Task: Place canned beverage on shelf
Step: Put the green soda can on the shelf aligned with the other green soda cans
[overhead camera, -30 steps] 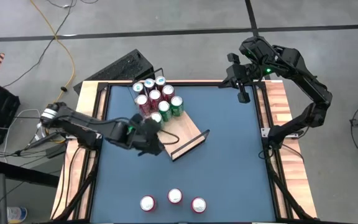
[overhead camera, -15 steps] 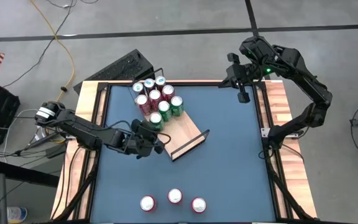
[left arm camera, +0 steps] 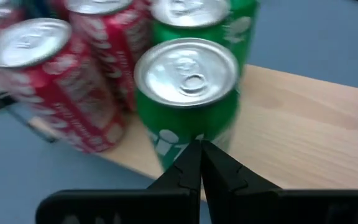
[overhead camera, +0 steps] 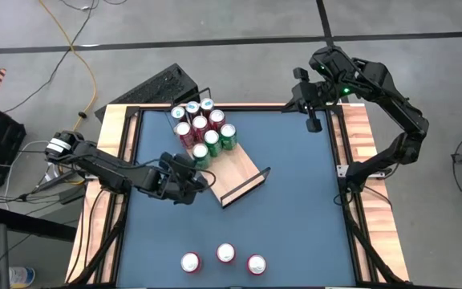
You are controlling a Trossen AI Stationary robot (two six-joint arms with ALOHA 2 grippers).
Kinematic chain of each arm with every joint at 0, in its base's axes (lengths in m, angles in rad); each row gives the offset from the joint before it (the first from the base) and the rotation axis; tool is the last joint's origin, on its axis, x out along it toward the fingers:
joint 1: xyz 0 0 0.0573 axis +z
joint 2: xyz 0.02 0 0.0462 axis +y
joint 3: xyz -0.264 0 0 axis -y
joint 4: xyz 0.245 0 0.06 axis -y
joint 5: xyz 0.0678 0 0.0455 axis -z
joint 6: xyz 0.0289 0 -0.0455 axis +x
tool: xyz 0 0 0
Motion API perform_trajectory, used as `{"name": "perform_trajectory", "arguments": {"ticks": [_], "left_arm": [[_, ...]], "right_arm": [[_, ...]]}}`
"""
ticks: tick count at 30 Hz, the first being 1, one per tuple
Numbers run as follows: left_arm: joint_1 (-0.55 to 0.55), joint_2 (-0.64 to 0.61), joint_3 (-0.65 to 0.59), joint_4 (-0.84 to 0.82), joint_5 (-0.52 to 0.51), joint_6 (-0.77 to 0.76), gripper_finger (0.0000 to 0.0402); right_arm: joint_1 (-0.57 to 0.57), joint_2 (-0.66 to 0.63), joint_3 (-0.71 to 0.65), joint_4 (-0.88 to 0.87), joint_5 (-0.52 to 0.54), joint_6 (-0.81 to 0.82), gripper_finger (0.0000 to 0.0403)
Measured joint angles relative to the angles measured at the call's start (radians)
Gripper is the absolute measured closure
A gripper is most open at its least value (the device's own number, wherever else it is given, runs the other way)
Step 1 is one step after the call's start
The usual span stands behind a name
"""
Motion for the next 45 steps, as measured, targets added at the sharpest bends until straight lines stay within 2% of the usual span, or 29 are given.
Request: {"name": "perform_trajectory", "arguments": {"ticks": [7, 11, 15, 17, 22, 30, 45], "left_arm": [[0.0, 0.0, 0.0, -0.049, -0.031, -0.068, 0.0401], [-0.02, 0.0, 0.011, -0.001, 0.047, -0.071, 0.0401], [-0.061, 0.0, 0.021, 0.124, 0.067, 0.041, 0.0401], [-0.063, 0.003, 0.021, 0.126, 0.065, 0.063, 0.0401], [-0.009, 0.024, -0.016, 0.164, 0.042, 0.054, 0.0401], [0.036, 0.024, -0.116, 0.438, 0.069, 0.149, 0.0401], [0.106, 0.024, -0.128, 0.428, 0.042, 0.211, 0.0401]], "right_arm": [[0.0, 0.0, 0.0, 0.0, 0.0, 0.019, 0.0403], [0.0, 0.0, 0.0, -0.001, 0.0, 0.024, 0.0403], [0.0, 0.0, 0.0, -0.001, 0.0, 0.044, 0.0403], [0.0, 0.0, 0.0, -0.001, 0.0, 0.046, 0.0403], [0.0, 0.0, 0.0, -0.001, 0.0, 0.046, 0.0403], [0.0, 0.0, 0.0, -0.001, 0.0, 0.046, 0.0403], [0.0, 0.0, 0.0, -0.001, 0.0, 0.046, 0.0403]]}}
